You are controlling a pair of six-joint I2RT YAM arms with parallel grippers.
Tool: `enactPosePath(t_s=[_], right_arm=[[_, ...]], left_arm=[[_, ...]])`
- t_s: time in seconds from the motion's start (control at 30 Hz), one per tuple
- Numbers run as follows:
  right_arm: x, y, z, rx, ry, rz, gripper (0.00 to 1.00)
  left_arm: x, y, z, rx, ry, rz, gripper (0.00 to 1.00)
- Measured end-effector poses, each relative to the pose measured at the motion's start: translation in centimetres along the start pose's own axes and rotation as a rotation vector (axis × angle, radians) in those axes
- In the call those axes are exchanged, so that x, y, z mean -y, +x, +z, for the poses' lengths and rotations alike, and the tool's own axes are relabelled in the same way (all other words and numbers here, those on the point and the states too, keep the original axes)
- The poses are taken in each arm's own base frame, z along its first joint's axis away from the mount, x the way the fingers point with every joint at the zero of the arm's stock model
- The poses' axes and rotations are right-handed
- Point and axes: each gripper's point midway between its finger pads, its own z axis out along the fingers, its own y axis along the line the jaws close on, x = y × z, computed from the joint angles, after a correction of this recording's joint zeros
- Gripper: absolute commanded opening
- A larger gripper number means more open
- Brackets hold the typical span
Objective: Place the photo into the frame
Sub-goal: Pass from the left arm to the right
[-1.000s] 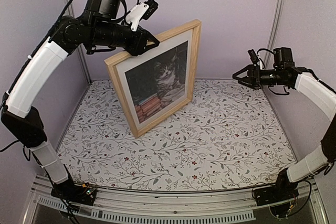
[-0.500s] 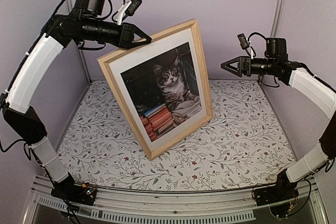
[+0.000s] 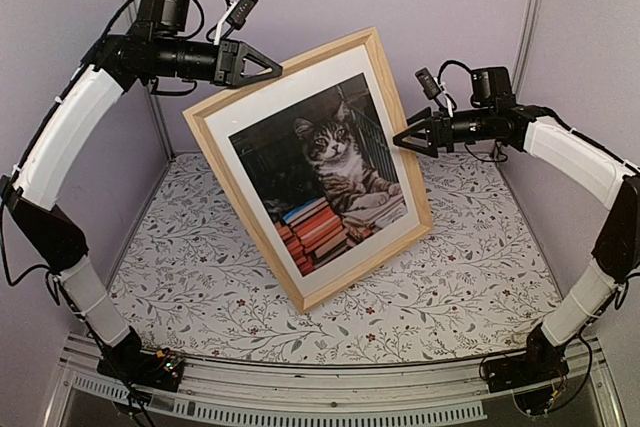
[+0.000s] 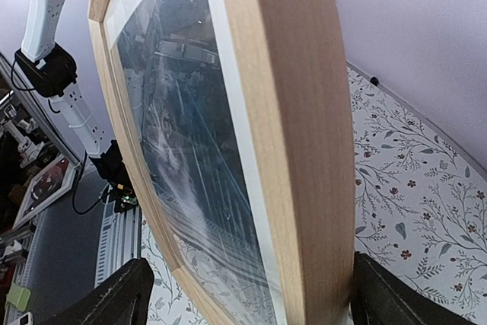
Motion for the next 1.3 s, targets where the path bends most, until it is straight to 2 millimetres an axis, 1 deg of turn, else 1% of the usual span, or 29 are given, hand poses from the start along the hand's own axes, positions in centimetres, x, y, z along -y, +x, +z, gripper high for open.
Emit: enactPosePath(t_s=[0.23, 0.53, 0.63, 0.7, 0.77, 0.83, 0.9, 1.03, 1.2, 1.3], right_arm=[[0.2, 1.2, 1.2, -0.031, -0.067, 0.010, 0.70], [0.3, 2.5, 2.0, -0.053, -0.129, 0.037, 0.34], [0.1, 2.6, 2.0, -0.054, -0.138, 0.037, 0.21], [-0.1, 2.5, 1.9, -0.046, -0.154, 0.003, 0.11], [-0.3, 2.6, 2.0, -0.050, -0.161, 0.013, 0.04], [-0.3, 3.0, 2.3, -0.054, -0.163, 0.018, 0.00], [-0.2, 3.4, 2.4, -0.058, -0.164, 0.032, 0.00], [0.0, 4.5, 2.7, -0.061, -0.166, 0.054, 0.00], [0.3, 5.3, 3.0, -0.054, -0.165, 0.078, 0.00], [0.4, 5.7, 3.2, -0.046, -0.175, 0.106, 0.00]], left_arm=[[-1.1, 0.9, 0.6, -0.003, 0.060, -0.044, 0.00], [-1.9, 1.5, 0.3, 0.009, 0.112, -0.074, 0.00], [-2.2, 1.7, 0.2, 0.010, 0.129, -0.078, 0.00], [-2.6, 1.9, 0.0, 0.013, 0.131, -0.088, 0.00], [-3.0, 2.2, -0.3, 0.015, 0.138, -0.100, 0.00], [-3.3, 2.6, -0.5, 0.016, 0.143, -0.102, 0.01], [-3.6, 3.2, -0.4, 0.012, 0.148, -0.111, 0.04], [-4.4, 4.1, 0.0, 0.006, 0.152, -0.124, 0.16], [-5.4, 5.0, 0.3, 0.005, 0.153, -0.137, 0.30], [-6.0, 5.3, 0.4, 0.005, 0.147, -0.149, 0.42]])
